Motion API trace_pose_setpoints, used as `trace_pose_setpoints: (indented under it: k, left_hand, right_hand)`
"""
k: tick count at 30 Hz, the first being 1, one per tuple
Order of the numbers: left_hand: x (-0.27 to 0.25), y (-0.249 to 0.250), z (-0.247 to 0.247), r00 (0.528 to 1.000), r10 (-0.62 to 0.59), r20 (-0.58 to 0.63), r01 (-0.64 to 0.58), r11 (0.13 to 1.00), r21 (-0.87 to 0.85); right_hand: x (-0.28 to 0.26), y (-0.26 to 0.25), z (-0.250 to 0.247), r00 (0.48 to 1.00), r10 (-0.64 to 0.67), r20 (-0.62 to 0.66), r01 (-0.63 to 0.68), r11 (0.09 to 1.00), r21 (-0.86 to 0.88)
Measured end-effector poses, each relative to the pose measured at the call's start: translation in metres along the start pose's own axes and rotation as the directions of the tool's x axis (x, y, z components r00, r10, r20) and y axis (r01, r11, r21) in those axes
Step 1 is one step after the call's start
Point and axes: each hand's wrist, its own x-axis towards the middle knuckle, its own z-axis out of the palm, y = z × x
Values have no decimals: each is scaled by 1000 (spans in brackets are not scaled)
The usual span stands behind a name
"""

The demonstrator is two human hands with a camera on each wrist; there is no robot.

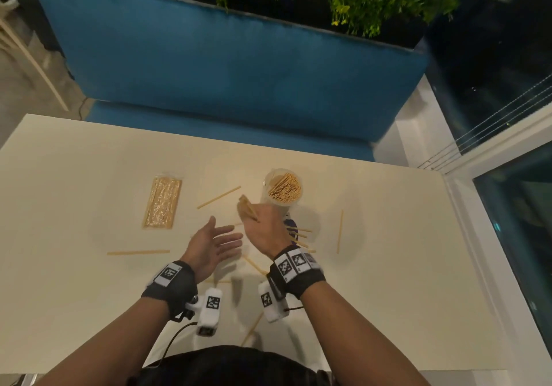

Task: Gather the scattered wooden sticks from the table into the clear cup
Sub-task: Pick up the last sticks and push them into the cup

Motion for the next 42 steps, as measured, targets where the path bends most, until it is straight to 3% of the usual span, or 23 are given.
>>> trace_pose_setpoints:
  k: [2,5,8,18,22,26,29,32,34,35,36,37,38,39,41,42]
  left_hand:
    - [0,0,13,994,-95,60,92,994,60]
    - [-4,1,34,962,-179,205,174,984,43]
    - [-13,6,51,920,-214,327,218,976,24]
    - [-20,25,65,900,-160,405,266,939,-220]
    - [-28,29,66,875,-206,438,332,914,-233]
    - [-34,30,75,857,-175,485,341,898,-279]
    - [-32,23,73,835,-173,523,366,883,-292]
    - [-24,13,65,800,-220,557,440,847,-297]
    - [-15,11,59,869,-224,441,322,933,-162]
    - [-9,11,54,934,-175,310,181,983,12]
    - [-3,10,47,986,-61,153,24,972,235]
    - [4,10,37,992,127,7,-114,866,487]
    - [11,10,24,943,329,-53,-195,673,713]
    - [20,10,10,879,476,-31,-213,451,867]
    - [36,7,-16,816,574,70,-157,104,982]
    - [42,4,-27,814,570,108,-130,-1,991]
  right_hand:
    - [-2,-14,-15,985,-1,-174,54,953,298]
    - [-3,-26,-24,970,97,-221,83,726,682]
    - [-2,-28,-26,958,141,-250,121,591,797]
    - [-9,-33,-21,936,99,-337,183,680,710]
    - [-12,-36,-19,941,91,-325,198,630,750]
    - [-15,-28,-7,932,135,-335,123,752,647]
    - [-19,-24,0,922,189,-339,58,797,601]
    - [-21,-19,4,912,185,-367,74,804,590]
    - [-22,-11,4,911,188,-367,63,817,574]
    - [-22,-4,1,916,185,-356,41,840,541]
    - [-23,7,-4,921,167,-351,36,863,504]
    - [-24,22,-11,925,151,-348,30,886,464]
    - [-25,38,-17,930,149,-335,0,913,409]
    - [-25,58,-22,935,166,-314,-55,941,335]
    - [-23,99,-31,945,213,-248,-198,977,84]
    - [-21,115,-35,946,244,-215,-264,962,-72]
